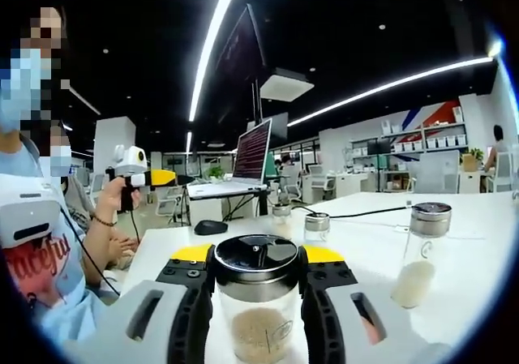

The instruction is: Rotate the seasoning bottle until the label or dispensing opening points toward the visible target arrow and the bottle remains upright within the marked orientation range

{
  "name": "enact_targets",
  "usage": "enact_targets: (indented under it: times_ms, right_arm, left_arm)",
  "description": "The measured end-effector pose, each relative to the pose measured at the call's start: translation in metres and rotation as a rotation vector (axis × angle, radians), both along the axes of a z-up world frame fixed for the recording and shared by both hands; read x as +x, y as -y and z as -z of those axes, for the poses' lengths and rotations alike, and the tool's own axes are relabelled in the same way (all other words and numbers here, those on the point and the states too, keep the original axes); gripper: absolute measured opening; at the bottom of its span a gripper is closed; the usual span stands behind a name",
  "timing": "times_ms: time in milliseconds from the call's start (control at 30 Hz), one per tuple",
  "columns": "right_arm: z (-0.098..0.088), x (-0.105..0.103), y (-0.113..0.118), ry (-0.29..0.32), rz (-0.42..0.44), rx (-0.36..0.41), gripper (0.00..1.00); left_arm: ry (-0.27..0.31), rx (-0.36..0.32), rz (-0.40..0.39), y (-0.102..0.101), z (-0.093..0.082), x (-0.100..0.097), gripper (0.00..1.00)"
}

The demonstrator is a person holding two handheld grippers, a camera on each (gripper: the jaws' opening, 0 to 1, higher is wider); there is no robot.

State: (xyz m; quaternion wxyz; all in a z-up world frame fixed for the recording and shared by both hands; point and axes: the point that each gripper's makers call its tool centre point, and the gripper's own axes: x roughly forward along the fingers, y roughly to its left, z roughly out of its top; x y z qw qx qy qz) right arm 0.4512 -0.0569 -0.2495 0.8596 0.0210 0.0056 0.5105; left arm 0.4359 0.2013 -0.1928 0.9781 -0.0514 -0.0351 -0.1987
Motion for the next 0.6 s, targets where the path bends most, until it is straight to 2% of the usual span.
enact_targets:
  times_ms: [433, 600]
  right_arm:
    - [0.0017, 0.0021, 0.0006, -0.006, 0.08, -0.023, 0.4]
    - [0.0027, 0.0028, -0.0005, -0.012, 0.131, -0.04, 0.4]
  left_arm:
    - [0.002, -0.016, 0.014, 0.0016, -0.0009, -0.0014, 0.85]
    - [0.003, -0.014, -0.001, -0.0037, -0.0008, -0.0021, 0.85]
